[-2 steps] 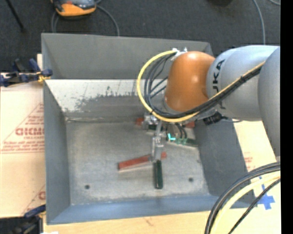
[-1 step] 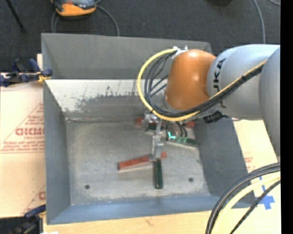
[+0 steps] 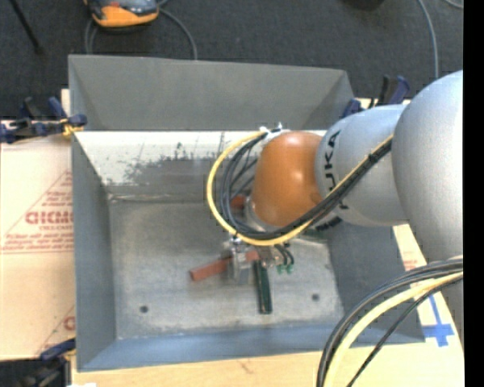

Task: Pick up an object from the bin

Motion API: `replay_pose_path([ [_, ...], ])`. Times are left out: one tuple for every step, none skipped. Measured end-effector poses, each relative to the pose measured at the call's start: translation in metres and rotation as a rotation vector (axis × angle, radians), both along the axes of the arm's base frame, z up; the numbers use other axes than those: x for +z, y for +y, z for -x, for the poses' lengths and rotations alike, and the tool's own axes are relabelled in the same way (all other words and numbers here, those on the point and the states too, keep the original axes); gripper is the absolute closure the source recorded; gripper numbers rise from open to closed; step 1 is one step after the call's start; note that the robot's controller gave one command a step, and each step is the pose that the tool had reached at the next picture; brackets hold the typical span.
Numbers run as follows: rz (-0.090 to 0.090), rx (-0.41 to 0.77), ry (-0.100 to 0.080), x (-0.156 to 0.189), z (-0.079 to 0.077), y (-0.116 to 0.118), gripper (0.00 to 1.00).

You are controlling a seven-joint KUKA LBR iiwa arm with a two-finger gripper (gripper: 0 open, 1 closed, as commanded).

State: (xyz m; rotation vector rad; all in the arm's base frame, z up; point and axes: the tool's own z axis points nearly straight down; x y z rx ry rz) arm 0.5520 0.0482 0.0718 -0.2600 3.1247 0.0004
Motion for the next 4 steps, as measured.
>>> replay_pose_path([
  [0.0, -0.001, 0.0, 0.0, 0.0, 0.0, 1.0],
  [0.001, 0.0, 0.003, 0.0, -0.007, 0.008, 1.0],
  [-0.001, -0.005, 0.002, 0.0, -0.01, 0.011, 1.0],
  [-0.002, -0.009, 0.002, 0.0, -0.011, 0.01, 1.0],
])
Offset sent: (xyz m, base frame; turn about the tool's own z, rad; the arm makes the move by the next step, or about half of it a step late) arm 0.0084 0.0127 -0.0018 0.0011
